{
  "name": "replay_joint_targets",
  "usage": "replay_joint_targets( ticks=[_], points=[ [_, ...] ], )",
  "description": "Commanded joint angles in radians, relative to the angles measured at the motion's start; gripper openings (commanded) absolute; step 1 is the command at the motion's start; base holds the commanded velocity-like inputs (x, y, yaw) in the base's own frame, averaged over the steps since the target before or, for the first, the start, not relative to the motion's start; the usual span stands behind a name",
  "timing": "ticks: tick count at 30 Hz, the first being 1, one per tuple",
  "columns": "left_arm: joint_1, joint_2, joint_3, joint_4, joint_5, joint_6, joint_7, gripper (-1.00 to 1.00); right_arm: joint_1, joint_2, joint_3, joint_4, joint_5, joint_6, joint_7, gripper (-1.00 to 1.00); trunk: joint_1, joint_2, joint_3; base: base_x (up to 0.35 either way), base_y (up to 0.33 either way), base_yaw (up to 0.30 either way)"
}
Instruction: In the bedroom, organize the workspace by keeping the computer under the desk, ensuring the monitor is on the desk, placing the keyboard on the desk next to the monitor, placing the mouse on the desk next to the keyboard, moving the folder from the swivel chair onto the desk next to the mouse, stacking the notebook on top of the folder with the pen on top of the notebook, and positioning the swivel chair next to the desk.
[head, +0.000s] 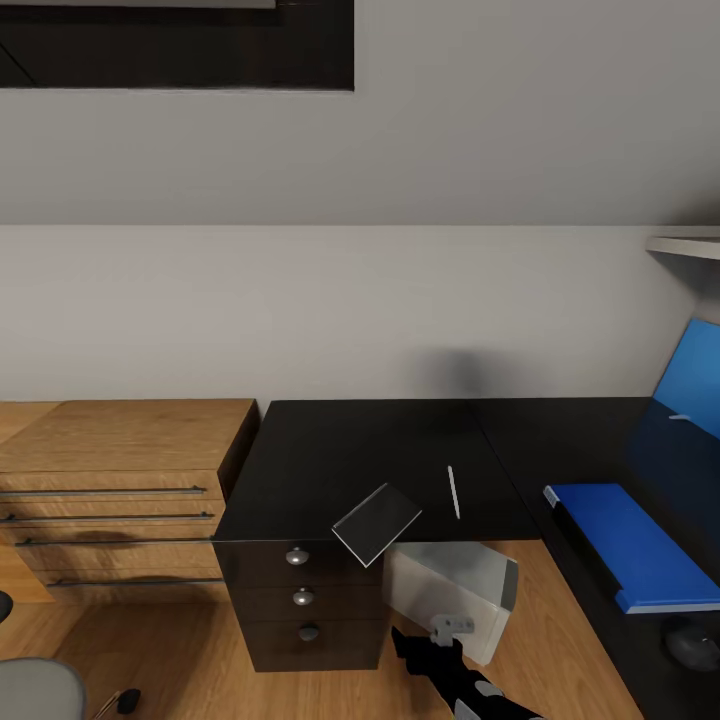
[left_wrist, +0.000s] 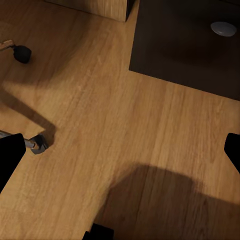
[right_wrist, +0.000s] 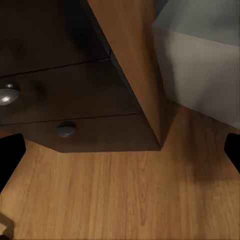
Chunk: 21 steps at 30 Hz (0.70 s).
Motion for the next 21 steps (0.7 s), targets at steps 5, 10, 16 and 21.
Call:
replay_joint_targets(
  ticks=[5, 10, 16, 21],
  points=[
    [0.001, 0.000, 0.000, -0.002, 0.008, 0.000, -0.003, 1.00, -0.001, 0.001, -0.007, 0.000, -0.011, -0.002, 0.008, 1.00, 0.000, -0.001, -0.001, 0.000, 0.000, 0.000],
    [0.001, -0.001, 0.000, -0.002, 0.008, 0.000, -0.003, 1.00, -0.001, 0.002, -0.009, -0.012, -0.011, 0.001, 0.004, 1.00, 0.000, -0.001, -0.001, 0.000, 0.000, 0.000],
    [0.001, -0.001, 0.000, -0.002, 0.008, 0.000, -0.002, 1.00, -0.001, 0.001, -0.063, -0.076, -0.043, 0.017, 0.007, 1.00, 0.000, -0.001, -0.001, 0.000, 0.000, 0.000],
    [0.001, -0.001, 0.000, -0.001, 0.008, 0.000, -0.002, 1.00, -0.001, 0.001, -0.169, -0.115, -0.119, 0.052, 0.047, 1.00, 0.000, -0.001, -0.001, 0.000, 0.000, 0.000]
  ],
)
